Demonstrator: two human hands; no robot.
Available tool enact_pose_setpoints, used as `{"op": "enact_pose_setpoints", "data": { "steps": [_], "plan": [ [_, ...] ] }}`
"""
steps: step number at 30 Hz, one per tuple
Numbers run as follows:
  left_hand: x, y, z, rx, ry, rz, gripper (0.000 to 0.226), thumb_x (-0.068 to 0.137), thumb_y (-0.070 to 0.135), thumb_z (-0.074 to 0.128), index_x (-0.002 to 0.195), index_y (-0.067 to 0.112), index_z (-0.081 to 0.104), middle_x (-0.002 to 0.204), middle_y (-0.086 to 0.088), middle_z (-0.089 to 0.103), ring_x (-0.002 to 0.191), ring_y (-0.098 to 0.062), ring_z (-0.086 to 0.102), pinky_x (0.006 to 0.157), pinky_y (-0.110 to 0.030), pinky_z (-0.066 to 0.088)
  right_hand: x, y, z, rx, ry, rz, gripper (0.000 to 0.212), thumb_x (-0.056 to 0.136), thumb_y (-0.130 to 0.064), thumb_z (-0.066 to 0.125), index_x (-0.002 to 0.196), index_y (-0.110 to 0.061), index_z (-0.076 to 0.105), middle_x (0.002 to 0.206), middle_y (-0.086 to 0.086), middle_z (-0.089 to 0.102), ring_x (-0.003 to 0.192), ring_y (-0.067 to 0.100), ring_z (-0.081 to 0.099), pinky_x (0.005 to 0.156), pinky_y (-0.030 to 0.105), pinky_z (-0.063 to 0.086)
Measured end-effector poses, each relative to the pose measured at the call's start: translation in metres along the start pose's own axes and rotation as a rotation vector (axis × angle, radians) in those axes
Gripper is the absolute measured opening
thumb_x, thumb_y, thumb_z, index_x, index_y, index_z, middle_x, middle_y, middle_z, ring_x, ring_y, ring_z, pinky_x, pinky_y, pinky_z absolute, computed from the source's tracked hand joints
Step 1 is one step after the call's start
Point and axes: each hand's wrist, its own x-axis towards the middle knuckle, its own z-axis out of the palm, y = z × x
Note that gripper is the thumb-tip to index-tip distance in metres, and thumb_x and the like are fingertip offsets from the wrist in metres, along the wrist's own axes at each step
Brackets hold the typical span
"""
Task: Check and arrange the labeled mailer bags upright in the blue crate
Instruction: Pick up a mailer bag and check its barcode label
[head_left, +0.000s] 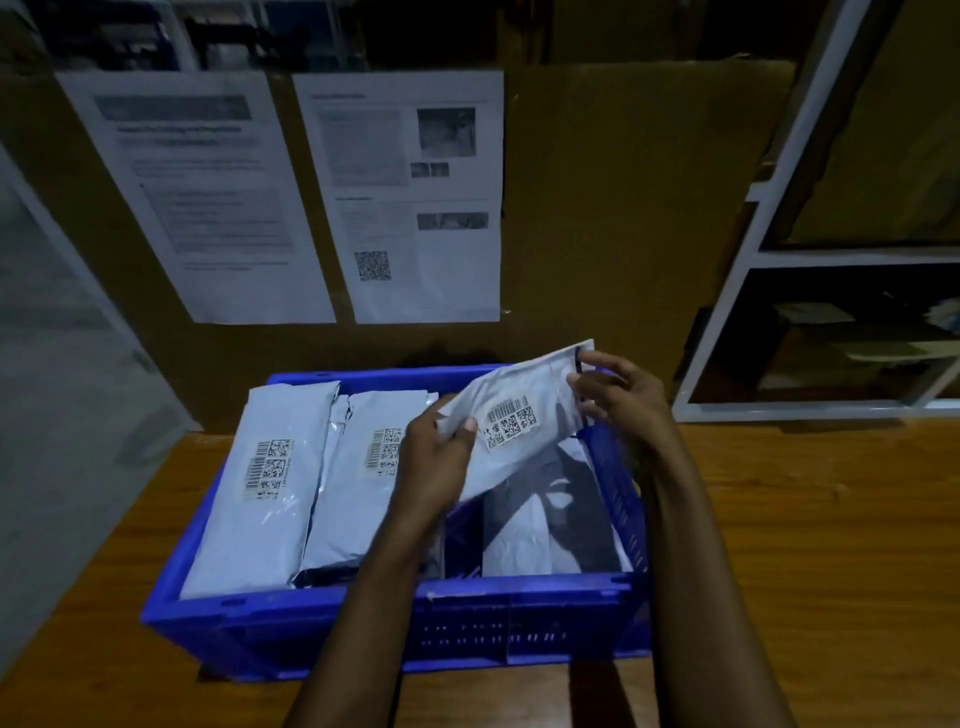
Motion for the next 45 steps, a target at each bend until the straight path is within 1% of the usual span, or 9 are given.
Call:
{"op": "enact_pose_setpoints", "data": {
  "steps": [2,4,9,12,19,26,33,38,45],
  "plan": [
    [0.004,-0.004,-0.005,-0.237,-0.034,-0.13,0.021,0.095,0.016,0.069,0.115,0.009,0.071,0.109,-0.01,0.077,0.096,-0.026,0.076,0.088,-0.048,0.06,-0.007,0.011,-0.009,-0.09,0.047,0.013,0.042,0.083,-0.025,0.086,0.12,-0.031,0.068,0.125,0.007,0.066,0.113,0.023,0.065,0.092,0.042,0.057],
    [0.004,-0.004,-0.01,-0.432,-0.072,-0.182,0.024,0.095,0.013,0.069,0.118,0.006,0.068,0.112,-0.012,0.076,0.097,-0.028,0.076,0.079,-0.044,0.062,-0.015,0.015,-0.015,-0.018,0.044,0.05,0.057,0.084,-0.033,0.084,0.135,-0.029,0.058,0.131,0.004,0.064,0.113,0.019,0.066,0.089,0.04,0.056],
    [-0.013,-0.002,-0.013,-0.706,-0.181,-0.187,0.028,0.095,0.006,0.063,0.123,0.006,0.068,0.116,-0.012,0.075,0.105,-0.029,0.073,0.073,-0.037,0.062,-0.025,0.011,-0.02,0.381,0.085,0.182,0.059,0.087,-0.019,0.081,0.139,-0.017,0.055,0.12,0.013,0.073,0.096,0.024,0.074,0.075,0.035,0.061],
    [-0.018,-0.012,-0.016,-0.579,-0.113,-0.175,0.035,0.089,0.018,0.072,0.123,0.013,0.067,0.116,-0.012,0.075,0.104,-0.029,0.073,0.078,-0.039,0.061,-0.026,0.011,-0.024,0.388,0.171,0.119,0.047,0.091,-0.012,0.076,0.134,-0.016,0.061,0.11,0.014,0.076,0.075,0.016,0.075,0.056,0.027,0.057],
    [-0.027,-0.031,-0.038,-0.331,0.098,-0.15,0.022,0.086,0.001,0.076,0.105,0.011,0.072,0.088,-0.01,0.079,0.082,-0.027,0.075,0.07,-0.035,0.058,-0.03,0.01,-0.011,0.417,0.174,0.078,0.037,0.091,-0.012,0.076,0.126,-0.01,0.064,0.094,0.008,0.08,0.08,0.022,0.078,0.057,0.025,0.058],
    [-0.047,-0.022,-0.06,-0.186,0.178,-0.054,0.017,0.081,0.009,0.083,0.093,0.007,0.071,0.069,-0.017,0.073,0.047,-0.026,0.064,0.047,-0.031,0.056,-0.011,0.011,0.009,0.071,0.167,-0.103,0.032,0.088,-0.016,0.08,0.086,0.012,0.066,0.07,0.012,0.059,0.062,0.017,0.049,0.058,0.029,0.042],
    [-0.057,-0.029,-0.084,0.089,0.36,-0.026,0.011,0.081,0.026,0.085,0.083,0.022,0.075,0.066,0.001,0.073,0.056,-0.014,0.069,0.057,-0.034,0.058,0.024,-0.002,0.058,-0.134,-0.036,-0.188,0.026,0.099,-0.015,0.067,0.082,0.004,0.073,0.067,0.011,0.062,0.051,0.011,0.061,0.068,0.037,0.053],
    [-0.059,-0.035,-0.098,0.311,0.487,-0.029,0.01,0.084,0.027,0.082,0.08,0.024,0.074,0.064,0.006,0.067,0.06,-0.008,0.064,0.066,-0.033,0.054,0.05,0.015,0.109,-0.212,-0.15,-0.094,0.007,0.089,-0.012,0.079,0.082,-0.012,0.078,0.071,0.006,0.072,0.056,0.017,0.068,0.079,0.048,0.062],
    [-0.061,-0.049,-0.115,0.446,0.565,-0.119,0.012,0.084,0.026,0.081,0.078,0.02,0.073,0.069,-0.002,0.072,0.075,-0.023,0.068,0.069,-0.032,0.049,0.05,0.035,0.151,-0.225,-0.259,-0.002,0.018,0.081,-0.007,0.086,0.092,-0.002,0.072,0.074,0.01,0.07,0.054,0.012,0.063,0.052,0.023,0.053]
  ]
}}
